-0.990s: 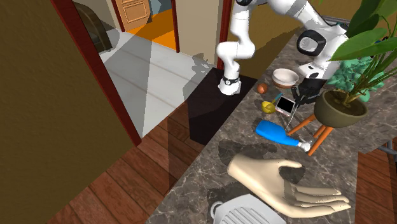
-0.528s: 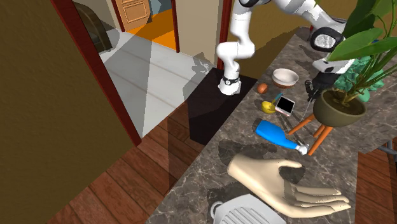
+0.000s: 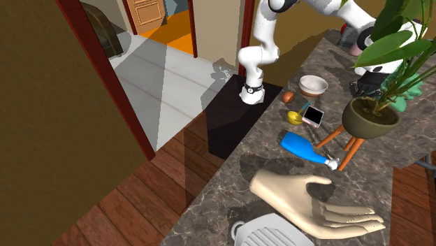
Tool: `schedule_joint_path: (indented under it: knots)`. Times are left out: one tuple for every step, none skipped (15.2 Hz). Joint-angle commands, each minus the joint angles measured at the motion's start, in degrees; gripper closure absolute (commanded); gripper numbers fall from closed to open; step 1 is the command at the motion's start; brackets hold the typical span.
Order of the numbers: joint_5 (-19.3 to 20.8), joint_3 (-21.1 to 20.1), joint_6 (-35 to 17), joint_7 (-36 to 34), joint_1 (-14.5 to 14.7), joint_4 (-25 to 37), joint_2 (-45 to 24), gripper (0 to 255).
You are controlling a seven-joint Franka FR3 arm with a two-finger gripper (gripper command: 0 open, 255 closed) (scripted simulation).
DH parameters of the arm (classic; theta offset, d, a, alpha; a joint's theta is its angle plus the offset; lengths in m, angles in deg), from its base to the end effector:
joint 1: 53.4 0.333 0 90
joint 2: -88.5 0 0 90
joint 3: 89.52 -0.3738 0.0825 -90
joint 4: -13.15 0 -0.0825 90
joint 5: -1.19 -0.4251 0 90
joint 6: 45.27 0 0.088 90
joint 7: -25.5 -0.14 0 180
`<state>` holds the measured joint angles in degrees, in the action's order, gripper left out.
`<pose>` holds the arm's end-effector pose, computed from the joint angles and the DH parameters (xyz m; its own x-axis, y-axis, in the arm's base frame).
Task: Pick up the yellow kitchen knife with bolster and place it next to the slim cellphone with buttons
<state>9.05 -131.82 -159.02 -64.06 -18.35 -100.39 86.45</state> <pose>0.1463 0.5796 0.4577 0.9831 -0.1538 0.0998 -0.1570 -0.9873 0.0257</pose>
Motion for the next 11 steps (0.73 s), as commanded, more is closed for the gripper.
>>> schedule_joint_path:
  knots:
    - [2.2,-1.4,1.4,-4.1,1.8,3.3,-3.1,255]
    - [3.2,-1.9,2.0,-5.9,2.9,4.6,-4.6,255]
    - [4.0,-2.3,2.5,-7.3,3.7,5.6,-5.6,255]
    - [4.3,-2.2,1.8,-7.5,3.8,5.1,-5.9,255]
    - [4.5,-2.1,1.1,-7.7,3.9,4.6,-6.2,255]
    - [4.8,-2.0,0.4,-8.0,3.9,4.1,-6.4,255]
    - [5.1,-2.0,-0.3,-8.2,4.0,3.6,-6.7,255]
    - [5.4,-1.9,-0.9,-8.5,4.1,3.1,-7.1,255]
    - [5.7,-1.9,-1.6,-8.7,4.1,2.7,-7.4,255]
    - [6.0,-1.8,-2.3,-9.0,4.2,2.2,-7.7,255]
    - [6.4,-1.7,-2.9,-9.3,4.3,1.8,-8.1,255]
